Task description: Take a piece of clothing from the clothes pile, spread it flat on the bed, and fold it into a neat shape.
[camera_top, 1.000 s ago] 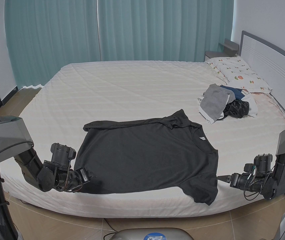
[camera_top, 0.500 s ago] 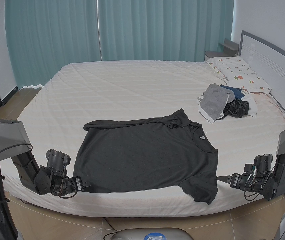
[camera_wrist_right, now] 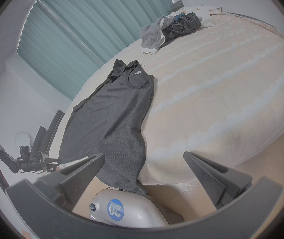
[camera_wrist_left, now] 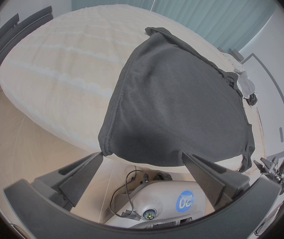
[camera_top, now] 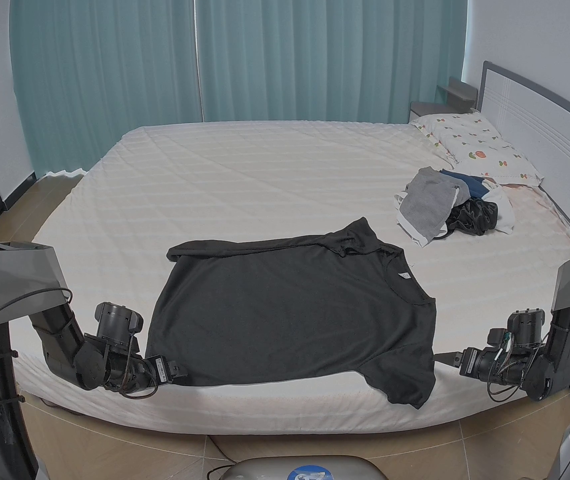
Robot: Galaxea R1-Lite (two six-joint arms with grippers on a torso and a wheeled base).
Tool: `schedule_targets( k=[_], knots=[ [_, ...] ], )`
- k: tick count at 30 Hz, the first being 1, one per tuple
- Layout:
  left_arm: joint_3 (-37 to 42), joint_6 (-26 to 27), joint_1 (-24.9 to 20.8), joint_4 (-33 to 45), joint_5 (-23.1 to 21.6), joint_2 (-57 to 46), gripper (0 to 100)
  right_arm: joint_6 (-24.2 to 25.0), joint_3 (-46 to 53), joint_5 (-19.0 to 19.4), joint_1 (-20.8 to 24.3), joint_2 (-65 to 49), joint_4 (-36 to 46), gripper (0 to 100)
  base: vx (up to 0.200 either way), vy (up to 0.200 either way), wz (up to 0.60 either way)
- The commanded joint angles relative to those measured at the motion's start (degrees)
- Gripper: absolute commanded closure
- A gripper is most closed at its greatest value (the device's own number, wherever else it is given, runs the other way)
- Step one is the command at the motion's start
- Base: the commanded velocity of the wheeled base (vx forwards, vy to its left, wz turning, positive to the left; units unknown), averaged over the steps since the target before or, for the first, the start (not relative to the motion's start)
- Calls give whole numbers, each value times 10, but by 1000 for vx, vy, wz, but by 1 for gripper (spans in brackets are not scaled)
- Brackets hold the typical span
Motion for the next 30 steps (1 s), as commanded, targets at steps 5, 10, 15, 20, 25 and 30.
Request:
schedule_targets(
  k=[5, 10, 15, 20, 25, 30],
  knots=[
    [-5, 1, 6, 0, 4, 8, 100, 0, -2, 1, 1, 6, 1, 0, 0, 0, 0],
    [-5, -1, 8, 0, 2, -7, 100, 2, -6, -1, 19, 13, 0, 0, 0, 0, 0],
    [-15, -6, 13, 0, 5, -8, 100, 2, -8, -3, 38, 17, 0, 0, 0, 0, 0],
    [-16, -14, 24, -3, -3, -45, 100, 1, -48, -7, 61, 40, 1, 0, 0, 0, 0],
    [-21, -20, 24, -4, -2, -43, 100, 1, -83, -16, 69, 57, 8, 100, 0, 0, 0],
    [-23, -28, 25, -4, -3, -41, 100, 2, -140, -61, 82, 68, 8, 100, 0, 0, 0]
  ],
)
